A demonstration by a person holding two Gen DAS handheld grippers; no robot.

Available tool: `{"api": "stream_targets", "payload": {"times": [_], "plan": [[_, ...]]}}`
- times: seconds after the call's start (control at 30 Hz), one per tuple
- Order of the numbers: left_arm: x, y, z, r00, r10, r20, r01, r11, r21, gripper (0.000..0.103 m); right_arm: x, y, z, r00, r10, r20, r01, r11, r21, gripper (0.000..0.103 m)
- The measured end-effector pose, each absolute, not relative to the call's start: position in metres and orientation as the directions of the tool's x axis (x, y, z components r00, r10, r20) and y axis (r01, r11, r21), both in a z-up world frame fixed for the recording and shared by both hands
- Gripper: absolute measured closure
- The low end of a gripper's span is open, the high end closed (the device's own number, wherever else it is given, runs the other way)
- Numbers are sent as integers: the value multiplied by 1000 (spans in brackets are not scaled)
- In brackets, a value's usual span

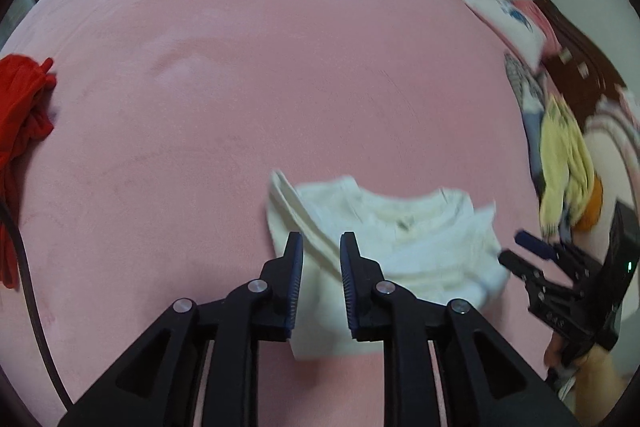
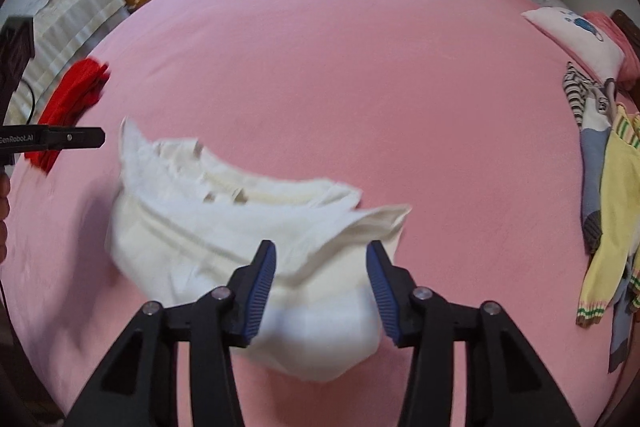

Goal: Fold small clothes
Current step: 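Open both tools to release the folded hem onto the shirt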

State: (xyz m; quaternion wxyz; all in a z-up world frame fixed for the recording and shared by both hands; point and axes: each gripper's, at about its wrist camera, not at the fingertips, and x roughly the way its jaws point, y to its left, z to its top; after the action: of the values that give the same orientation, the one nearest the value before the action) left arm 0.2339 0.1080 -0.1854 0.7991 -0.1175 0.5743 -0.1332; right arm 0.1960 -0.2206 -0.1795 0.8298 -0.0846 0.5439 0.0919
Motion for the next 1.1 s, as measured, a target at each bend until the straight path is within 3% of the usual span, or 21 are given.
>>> {"api": "stream_targets", "payload": {"times": [0.1,0.2,0.67,0.8,1.1], "plan": [[213,87,-186,288,-341,-895,178,937,-300,87,184,-212,-193,348,67,-935,-287,957,-38,74],[202,71,-192,262,-337,-904,243,930,-276,84,179,-210,-208,307,80,-948,-291,957,-13,79],[194,48,-242,175,-345,-922,226,926,-303,84,203,-188,-242,222,124,-967,-323,945,47,80],[197,46,-242,191,-348,-918,217,927,-306,84,218,-191,-234,248,163,-955,-292,952,87,80],[218,45,-232,210,-376,-903,246,914,-323,80,248,-190,-227,319,111,-941,-254,967,28,80]]}}
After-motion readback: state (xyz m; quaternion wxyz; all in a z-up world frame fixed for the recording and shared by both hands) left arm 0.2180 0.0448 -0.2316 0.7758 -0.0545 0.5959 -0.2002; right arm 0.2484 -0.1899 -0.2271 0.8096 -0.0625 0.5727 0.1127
